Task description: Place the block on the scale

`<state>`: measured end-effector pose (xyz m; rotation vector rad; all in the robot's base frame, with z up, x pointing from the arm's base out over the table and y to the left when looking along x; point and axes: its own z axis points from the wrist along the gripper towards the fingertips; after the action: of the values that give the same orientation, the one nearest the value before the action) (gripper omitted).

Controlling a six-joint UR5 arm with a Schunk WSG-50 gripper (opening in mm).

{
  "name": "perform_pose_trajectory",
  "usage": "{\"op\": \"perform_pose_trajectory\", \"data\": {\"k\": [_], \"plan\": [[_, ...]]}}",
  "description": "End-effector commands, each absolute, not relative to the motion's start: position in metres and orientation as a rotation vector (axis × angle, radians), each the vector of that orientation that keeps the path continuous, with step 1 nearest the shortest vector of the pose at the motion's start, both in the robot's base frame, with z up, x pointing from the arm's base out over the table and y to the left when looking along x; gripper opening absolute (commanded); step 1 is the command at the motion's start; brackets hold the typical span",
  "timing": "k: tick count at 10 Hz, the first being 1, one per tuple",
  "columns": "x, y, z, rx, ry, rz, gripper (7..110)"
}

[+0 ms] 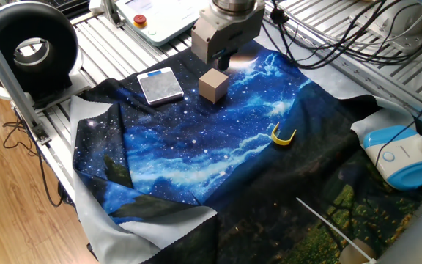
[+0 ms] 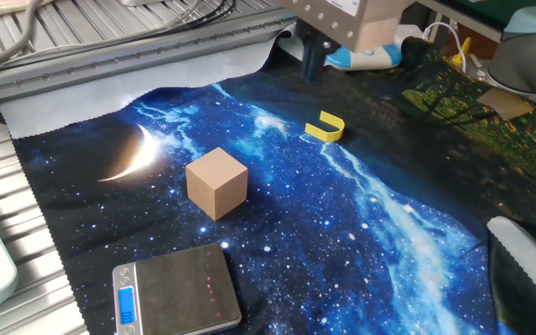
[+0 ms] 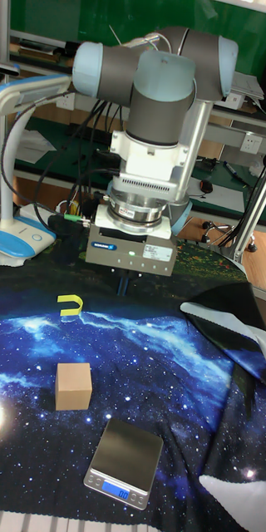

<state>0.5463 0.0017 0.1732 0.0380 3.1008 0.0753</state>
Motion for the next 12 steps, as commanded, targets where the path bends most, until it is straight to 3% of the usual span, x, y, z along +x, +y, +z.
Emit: {"op": "perform_pose_trajectory", "data": {"k": [1, 2, 4, 5, 7, 12], "plan": [[0.555, 0.002, 0.163, 0.057, 3.063, 0.072, 7], [0.546, -0.011, 0.164, 0.121, 3.091, -0.017, 7], [0.531, 0.014, 0.171, 0.077, 3.162, 0.171, 7], [0.528, 0.008, 0.170, 0.106, 3.173, 0.143, 7], [0.541, -0.023, 0.174, 0.078, 3.128, -0.063, 7], [0.553, -0.012, 0.177, 0.133, 3.091, -0.031, 7]]}}
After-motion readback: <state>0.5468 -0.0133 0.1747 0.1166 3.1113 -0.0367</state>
